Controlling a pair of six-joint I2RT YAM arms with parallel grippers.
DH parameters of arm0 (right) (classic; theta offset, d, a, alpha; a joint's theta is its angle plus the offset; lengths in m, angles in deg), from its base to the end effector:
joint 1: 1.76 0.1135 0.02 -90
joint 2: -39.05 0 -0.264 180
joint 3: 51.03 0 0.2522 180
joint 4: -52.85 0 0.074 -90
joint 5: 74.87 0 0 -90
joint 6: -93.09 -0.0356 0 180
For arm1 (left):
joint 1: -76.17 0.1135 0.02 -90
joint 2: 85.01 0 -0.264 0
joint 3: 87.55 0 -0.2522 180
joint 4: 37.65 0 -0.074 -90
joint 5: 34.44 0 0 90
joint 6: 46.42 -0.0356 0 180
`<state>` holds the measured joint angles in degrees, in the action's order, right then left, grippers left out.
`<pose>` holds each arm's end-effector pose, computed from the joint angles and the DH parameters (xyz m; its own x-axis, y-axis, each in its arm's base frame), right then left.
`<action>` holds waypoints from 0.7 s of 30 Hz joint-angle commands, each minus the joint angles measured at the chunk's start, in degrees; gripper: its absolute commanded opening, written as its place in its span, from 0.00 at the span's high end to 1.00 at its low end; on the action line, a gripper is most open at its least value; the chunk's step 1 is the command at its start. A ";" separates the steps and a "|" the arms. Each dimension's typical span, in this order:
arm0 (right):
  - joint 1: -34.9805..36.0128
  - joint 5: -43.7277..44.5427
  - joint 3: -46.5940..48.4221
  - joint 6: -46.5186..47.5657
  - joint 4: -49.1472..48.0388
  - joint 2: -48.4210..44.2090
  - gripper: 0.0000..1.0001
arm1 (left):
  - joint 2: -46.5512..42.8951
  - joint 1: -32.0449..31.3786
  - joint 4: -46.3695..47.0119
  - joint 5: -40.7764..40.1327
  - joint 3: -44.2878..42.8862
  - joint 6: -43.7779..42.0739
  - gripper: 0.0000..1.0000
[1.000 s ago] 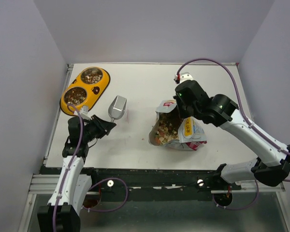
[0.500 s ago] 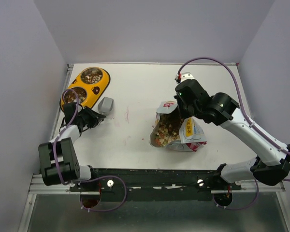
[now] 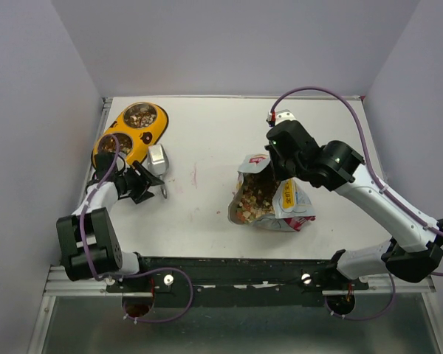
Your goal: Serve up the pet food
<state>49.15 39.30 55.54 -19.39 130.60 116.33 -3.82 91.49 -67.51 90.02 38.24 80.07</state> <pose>0.1705 0.1867 0.4147 -0.6414 -0.2363 -0.7299 -0.3157 0.9484 -0.0296 0.2569 0.0495 0.1734 -0.6971 -0.6994 -0.1581 -0.4153 0.5735 -0.7061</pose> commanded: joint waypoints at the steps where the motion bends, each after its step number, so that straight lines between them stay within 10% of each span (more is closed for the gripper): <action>1: 0.32 -0.08 5.01 -0.90 -9.76 -1.34 0.99 | -9.62 0.25 -13.15 -7.45 -1.21 -3.44 0.29; 7: 0.32 0.09 3.16 -0.55 -10.81 -2.04 0.99 | -25.71 -5.01 -18.26 -8.62 -0.24 -1.87 0.32; 14: 0.32 -0.43 2.63 -0.02 -11.52 -1.95 0.99 | -34.16 -30.21 -6.33 -1.58 -5.15 10.96 0.28; 21: 0.32 -0.78 1.84 0.15 -11.16 -2.83 0.99 | -20.57 -58.79 -21.05 -24.66 -29.31 3.43 0.13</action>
<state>49.15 39.08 55.46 -18.91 130.18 116.42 -32.49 44.97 -80.40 80.91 22.09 87.35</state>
